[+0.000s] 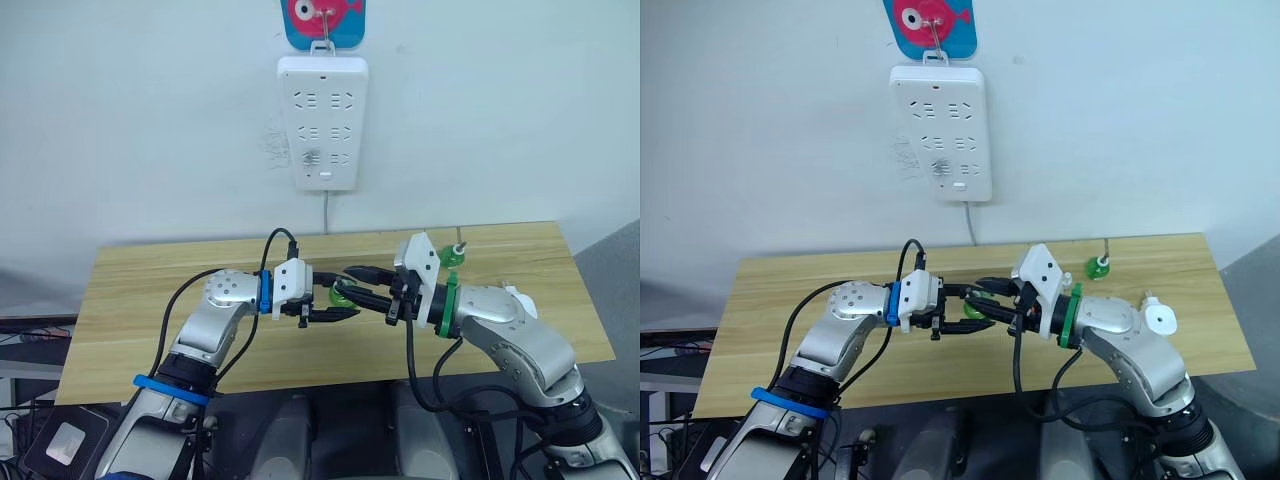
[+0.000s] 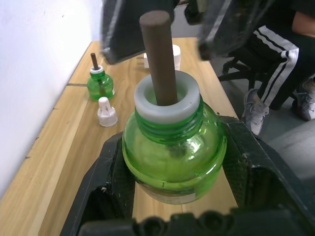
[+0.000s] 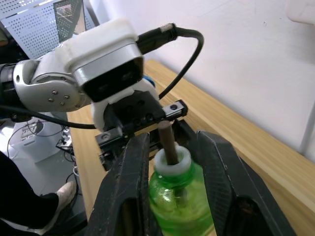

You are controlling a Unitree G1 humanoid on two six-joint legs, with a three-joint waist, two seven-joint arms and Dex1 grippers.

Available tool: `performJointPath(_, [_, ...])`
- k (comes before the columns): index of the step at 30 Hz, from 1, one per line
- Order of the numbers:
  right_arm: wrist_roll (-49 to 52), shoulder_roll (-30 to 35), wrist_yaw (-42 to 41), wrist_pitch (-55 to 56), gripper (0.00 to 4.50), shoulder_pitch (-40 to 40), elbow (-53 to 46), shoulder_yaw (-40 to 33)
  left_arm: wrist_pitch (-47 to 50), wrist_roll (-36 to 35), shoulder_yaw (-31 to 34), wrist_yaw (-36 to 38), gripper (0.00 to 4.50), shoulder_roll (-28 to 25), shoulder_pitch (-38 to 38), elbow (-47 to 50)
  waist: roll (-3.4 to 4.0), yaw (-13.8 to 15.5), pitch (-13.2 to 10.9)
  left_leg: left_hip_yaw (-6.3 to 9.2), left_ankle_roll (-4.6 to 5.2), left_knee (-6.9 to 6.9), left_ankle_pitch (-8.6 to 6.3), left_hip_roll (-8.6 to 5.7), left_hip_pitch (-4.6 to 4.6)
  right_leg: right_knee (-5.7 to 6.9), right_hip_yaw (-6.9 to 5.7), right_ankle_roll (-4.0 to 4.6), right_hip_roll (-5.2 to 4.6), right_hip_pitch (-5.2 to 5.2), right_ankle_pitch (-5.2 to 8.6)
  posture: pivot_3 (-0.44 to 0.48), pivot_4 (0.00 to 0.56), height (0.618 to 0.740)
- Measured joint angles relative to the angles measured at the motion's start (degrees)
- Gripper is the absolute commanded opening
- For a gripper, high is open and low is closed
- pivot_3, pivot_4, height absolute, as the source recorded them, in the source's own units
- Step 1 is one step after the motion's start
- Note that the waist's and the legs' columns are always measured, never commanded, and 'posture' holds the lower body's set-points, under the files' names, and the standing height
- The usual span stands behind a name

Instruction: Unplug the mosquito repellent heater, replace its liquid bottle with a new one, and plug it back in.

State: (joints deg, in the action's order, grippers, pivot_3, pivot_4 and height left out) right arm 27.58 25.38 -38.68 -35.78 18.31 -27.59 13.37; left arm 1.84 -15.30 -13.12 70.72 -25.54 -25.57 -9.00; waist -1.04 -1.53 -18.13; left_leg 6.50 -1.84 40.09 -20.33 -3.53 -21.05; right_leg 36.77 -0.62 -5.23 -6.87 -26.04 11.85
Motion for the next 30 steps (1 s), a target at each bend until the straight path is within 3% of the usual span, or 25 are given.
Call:
performJointPath(6, [-0.12, 0.61, -1.09, -0.05, 1.58, 0.09, 0.0, 1.51, 0.07, 0.0, 0.0, 0.13, 2.23, 0.0, -0.09, 0.07, -0.03, -0.06, 0.12, -0.04, 0.0, 0.0, 0.0, 0.01, 0.0, 0.04, 0.0, 0.0, 0.01, -0.03, 0.0, 0.016, 0.251, 0.74])
performJointPath(9, [-0.5, 0.85, -1.24, 0.0, 2.13, 0.09, 0.0, 1.47, 0.07, 0.0, 0.0, 0.18, 2.23, 0.0, -0.28, 0.06, -0.06, -0.06, 0.17, -0.03, 0.0, 0.0, 0.0, 0.01, 0.0, 0.05, 0.0, 0.0, 0.01, -0.03, 0.0, 0.016, 0.252, 0.74])
performJointPath(12, [-0.85, 0.74, -1.19, 0.1, 3.08, 0.09, 0.02, 1.47, 0.06, -0.01, 0.0, 0.2, 2.23, 0.0, -0.88, 0.07, -0.08, -0.06, 0.2, -0.04, 0.0, 0.0, 0.0, 0.01, 0.0, 0.06, 0.0, 0.0, 0.01, -0.03, 0.0, 0.015, 0.254, 0.74])
performJointPath(22, [-5.09, -2.03, -0.03, 2.15, 3.08, 0.14, 2.94, 3.66, 0.12, -0.01, -0.04, 0.2, 2.23, 0.08, -0.97, 0.13, -0.29, -0.1, 0.41, -0.04, -0.01, 0.01, 0.0, 0.01, 0.0, 0.08, 0.0, 0.0, 0.01, -0.05, 0.0, 0.016, 0.258, 0.74])
performJointPath(24, [-5.88, -2.03, -0.05, 2.89, 2.71, 0.13, 3.48, 3.64, 0.12, -0.01, -0.04, 0.2, 2.23, 0.08, -0.97, 0.13, -0.33, -0.11, 0.44, -0.03, 0.0, 0.01, 0.0, 0.01, 0.0, 0.08, -0.01, 0.0, 0.01, -0.04, 0.0, 0.016, 0.259, 0.74])
performJointPath(30, [-6.12, -1.66, -1.21, 5.24, 0.87, -0.89, 3.9, 3.09, 0.36, 0.21, -0.11, 0.48, 2.23, 0.04, -0.9, -0.11, -0.34, -0.12, 0.47, -0.03, -0.01, 0.01, 0.0, 0.01, 0.01, 0.09, -0.01, 0.0, 0.01, -0.04, 0.0, 0.016, 0.264, 0.74])
